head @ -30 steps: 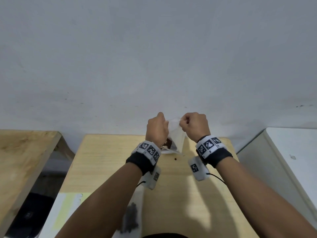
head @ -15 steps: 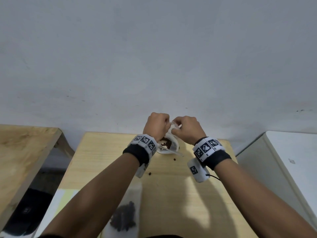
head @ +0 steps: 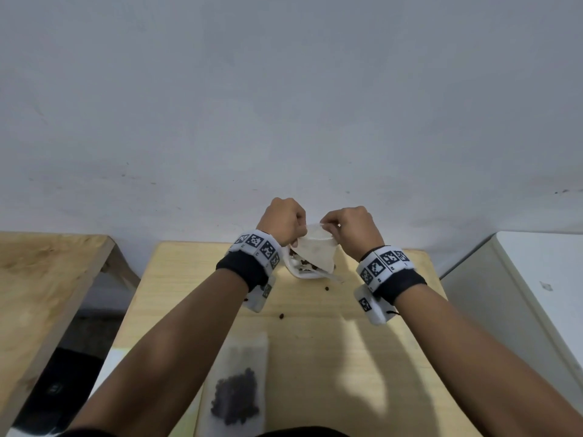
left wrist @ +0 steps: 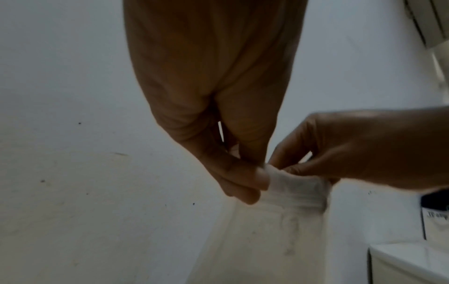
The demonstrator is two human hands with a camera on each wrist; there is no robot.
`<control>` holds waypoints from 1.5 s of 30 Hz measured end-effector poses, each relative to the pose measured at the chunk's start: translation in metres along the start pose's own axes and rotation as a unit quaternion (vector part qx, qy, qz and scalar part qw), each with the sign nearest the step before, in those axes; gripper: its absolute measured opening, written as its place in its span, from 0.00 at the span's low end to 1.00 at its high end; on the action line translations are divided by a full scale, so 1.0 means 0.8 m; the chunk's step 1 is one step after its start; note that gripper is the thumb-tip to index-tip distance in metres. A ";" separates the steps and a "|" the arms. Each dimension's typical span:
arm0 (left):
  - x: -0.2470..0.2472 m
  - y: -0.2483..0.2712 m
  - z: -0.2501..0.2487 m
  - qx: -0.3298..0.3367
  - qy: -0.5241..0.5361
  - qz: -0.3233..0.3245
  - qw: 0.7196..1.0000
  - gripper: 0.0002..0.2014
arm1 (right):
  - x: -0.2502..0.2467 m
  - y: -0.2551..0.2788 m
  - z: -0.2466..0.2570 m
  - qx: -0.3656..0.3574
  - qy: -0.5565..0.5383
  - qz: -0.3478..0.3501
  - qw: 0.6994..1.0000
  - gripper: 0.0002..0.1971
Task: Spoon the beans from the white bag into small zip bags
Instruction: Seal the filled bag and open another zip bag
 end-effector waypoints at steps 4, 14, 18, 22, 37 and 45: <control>-0.006 -0.002 0.006 -0.004 0.020 0.019 1.000 0.06 | 0.004 -0.003 -0.003 0.024 -0.068 -0.009 0.997 0.06; 0.026 0.000 0.037 0.012 0.211 -0.061 0.975 0.14 | 0.014 -0.006 -0.006 0.024 -0.145 -0.058 0.987 0.05; 0.050 0.003 0.042 0.039 0.157 -0.011 0.987 0.49 | 0.019 -0.006 -0.008 0.051 -0.189 -0.083 0.977 0.03; 0.075 0.004 0.042 0.064 0.094 -0.064 0.991 0.47 | 0.027 0.002 -0.008 0.066 -0.198 -0.071 0.975 0.08; 0.098 0.006 0.112 -0.005 0.026 0.057 0.998 0.34 | 0.108 0.029 -0.107 0.164 -0.079 0.053 0.982 0.13; 0.119 -0.001 0.132 -0.021 -0.011 0.086 0.996 0.38 | 0.145 0.027 -0.136 0.245 -0.135 0.062 0.958 0.07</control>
Point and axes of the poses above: each hand's wrist, its own y-axis away from the middle knuckle, its own x-axis out of the palm, z = x × y, the point moved 1 cm from there along -y, towards the middle knuckle
